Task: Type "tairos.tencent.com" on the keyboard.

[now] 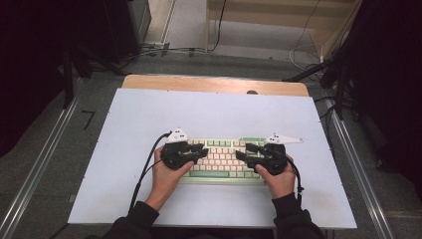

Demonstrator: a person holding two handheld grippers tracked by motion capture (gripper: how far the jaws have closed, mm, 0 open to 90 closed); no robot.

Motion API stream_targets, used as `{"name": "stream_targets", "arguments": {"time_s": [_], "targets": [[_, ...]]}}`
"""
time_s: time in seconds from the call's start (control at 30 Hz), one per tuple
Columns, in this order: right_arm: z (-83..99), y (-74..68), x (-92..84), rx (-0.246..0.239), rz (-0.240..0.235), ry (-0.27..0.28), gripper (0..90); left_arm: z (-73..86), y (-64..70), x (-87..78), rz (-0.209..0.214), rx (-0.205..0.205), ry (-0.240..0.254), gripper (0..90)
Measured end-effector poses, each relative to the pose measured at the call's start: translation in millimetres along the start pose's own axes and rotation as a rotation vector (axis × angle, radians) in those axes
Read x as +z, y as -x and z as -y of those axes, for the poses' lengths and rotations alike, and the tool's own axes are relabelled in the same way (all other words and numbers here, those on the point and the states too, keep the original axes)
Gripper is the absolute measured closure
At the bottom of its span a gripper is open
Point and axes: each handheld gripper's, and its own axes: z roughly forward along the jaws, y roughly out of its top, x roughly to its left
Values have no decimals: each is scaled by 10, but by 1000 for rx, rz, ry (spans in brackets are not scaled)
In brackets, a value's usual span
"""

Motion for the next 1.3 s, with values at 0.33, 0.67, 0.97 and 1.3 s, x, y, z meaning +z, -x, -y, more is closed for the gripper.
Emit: {"name": "stream_targets", "arguments": {"time_s": [0.33, 0.67, 0.97, 1.3], "targets": [[5, 1, 0, -1, 6, -1, 372, 217, -177, -448, 11, -54, 106, 479], [4, -1, -31, -6, 4, 11, 412, 428, -338, -754, -82, -141, 153, 431], [23, -76, -17, -57, 18, 4, 679, 498, -477, -788, -153, -185, 145, 403], [25, -214, -39, -143, -10, 5, 874, 525, -502, -813, -165, -207, 170, 403]]}}
